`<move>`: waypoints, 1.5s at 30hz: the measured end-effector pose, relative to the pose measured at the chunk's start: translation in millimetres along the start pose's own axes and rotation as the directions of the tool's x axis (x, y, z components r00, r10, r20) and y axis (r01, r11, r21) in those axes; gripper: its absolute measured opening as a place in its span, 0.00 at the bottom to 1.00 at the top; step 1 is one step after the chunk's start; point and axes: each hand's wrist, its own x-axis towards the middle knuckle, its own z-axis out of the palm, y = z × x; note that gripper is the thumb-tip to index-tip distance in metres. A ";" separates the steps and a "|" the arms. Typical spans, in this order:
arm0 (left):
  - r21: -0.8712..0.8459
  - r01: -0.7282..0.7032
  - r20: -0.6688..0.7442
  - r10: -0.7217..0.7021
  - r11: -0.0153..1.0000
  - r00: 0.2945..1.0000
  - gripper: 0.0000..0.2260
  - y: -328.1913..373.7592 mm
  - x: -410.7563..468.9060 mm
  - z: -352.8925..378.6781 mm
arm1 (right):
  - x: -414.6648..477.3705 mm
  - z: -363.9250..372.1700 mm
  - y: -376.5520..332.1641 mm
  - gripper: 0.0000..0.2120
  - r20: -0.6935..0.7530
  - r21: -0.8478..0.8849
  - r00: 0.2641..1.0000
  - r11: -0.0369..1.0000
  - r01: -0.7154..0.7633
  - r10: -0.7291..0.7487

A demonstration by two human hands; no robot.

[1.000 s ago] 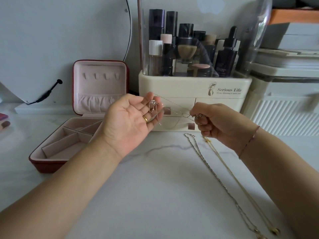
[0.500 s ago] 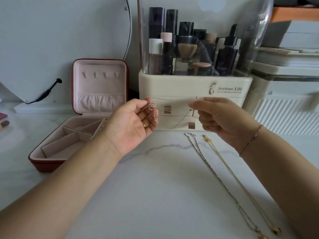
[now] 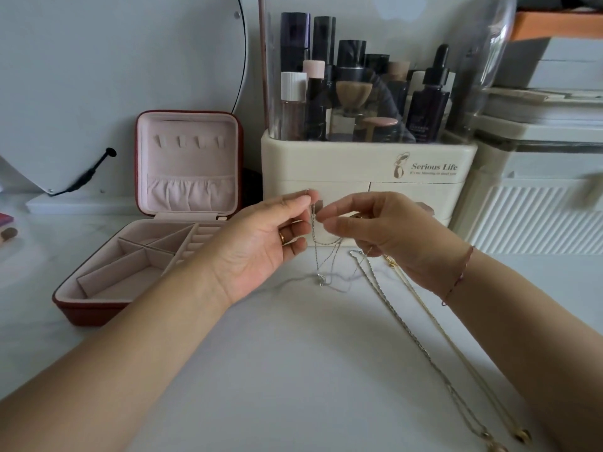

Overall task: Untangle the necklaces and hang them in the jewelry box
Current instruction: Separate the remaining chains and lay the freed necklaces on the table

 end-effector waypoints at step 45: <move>0.689 -0.016 -0.109 0.125 0.725 0.986 0.04 0.4 -4.1 -5.8 | 2.5 -32.0 -6.8 0.07 0.179 0.710 0.982 0.684 -0.167 0.054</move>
